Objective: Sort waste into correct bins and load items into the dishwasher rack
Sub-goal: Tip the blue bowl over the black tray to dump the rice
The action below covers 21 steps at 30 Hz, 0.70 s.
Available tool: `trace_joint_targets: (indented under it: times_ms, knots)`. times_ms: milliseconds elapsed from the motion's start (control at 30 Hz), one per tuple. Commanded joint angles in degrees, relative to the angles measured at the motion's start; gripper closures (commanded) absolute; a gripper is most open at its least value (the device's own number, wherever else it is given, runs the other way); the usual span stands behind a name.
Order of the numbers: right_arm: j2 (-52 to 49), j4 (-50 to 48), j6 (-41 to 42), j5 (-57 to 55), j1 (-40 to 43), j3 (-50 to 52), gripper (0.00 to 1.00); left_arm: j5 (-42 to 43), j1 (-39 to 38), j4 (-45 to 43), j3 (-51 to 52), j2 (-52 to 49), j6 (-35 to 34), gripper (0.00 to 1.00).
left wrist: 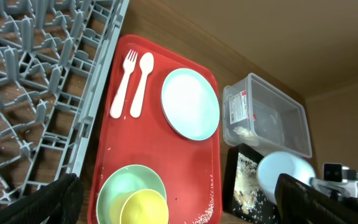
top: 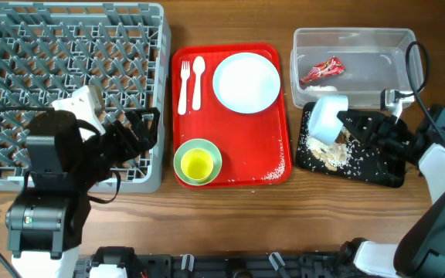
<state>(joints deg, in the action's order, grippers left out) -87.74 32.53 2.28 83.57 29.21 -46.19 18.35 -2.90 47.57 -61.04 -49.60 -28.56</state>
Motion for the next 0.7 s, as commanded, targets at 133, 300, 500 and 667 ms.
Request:
trace_joint_targets:
  times_ms: [133,300,500,667]
  knots:
    - [1.90,-0.22,-0.52,-4.85,0.07,0.09,0.96,0.70,0.13,-0.11,-0.96,0.09,1.14,0.00]
    - [4.26,-0.61,-0.22,-8.63,-2.40,0.02,0.96,0.70,0.13,-0.11,-0.96,0.09,1.14,0.00]
    - [8.07,0.52,-0.37,-6.01,-5.07,-0.74,0.96,0.70,0.13,-0.11,-0.96,0.09,1.14,0.00]
    - [18.29,1.57,4.02,-20.79,-13.05,-3.93,0.96,0.70,0.13,-0.11,-0.96,0.09,1.14,0.00]
